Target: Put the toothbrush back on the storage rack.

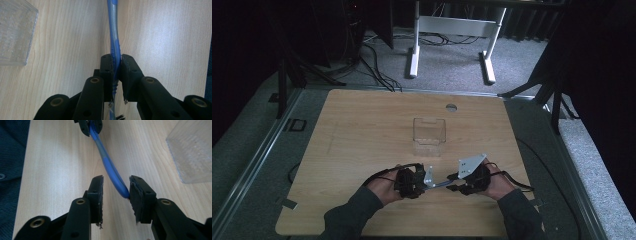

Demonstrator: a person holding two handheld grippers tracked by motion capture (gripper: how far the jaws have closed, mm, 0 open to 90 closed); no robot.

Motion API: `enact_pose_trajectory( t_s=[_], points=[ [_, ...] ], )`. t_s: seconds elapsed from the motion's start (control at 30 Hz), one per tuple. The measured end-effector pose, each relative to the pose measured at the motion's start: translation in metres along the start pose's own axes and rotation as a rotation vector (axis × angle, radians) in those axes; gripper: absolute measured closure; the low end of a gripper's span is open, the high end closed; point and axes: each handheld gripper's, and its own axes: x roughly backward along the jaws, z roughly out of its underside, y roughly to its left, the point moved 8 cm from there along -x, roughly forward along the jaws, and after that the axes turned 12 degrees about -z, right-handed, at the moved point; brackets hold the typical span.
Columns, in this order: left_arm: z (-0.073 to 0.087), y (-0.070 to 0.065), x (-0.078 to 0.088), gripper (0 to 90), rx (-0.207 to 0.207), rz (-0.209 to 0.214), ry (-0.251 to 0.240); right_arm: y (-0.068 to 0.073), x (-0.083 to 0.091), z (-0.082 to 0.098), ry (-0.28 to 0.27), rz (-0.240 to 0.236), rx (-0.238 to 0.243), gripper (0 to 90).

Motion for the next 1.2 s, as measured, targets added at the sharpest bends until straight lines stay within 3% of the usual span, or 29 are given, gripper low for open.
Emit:
enact_pose_trajectory(
  t_s=[0.2,0.9,1.2],
  points=[
    [-0.001,-0.003,0.002,80.6,-0.03,0.004,-0.011,0.005,-0.005,-0.001,0.007,-0.038,0.022,65.9],
    [-0.006,-0.005,0.007,80.3,-0.059,0.021,-0.05,0.011,-0.013,-0.005,0.028,-0.089,0.055,74.4],
    [-0.006,-0.006,0.008,80.5,-0.072,0.018,-0.052,0.01,-0.017,-0.003,0.049,-0.088,0.053,70.1]
  ],
)
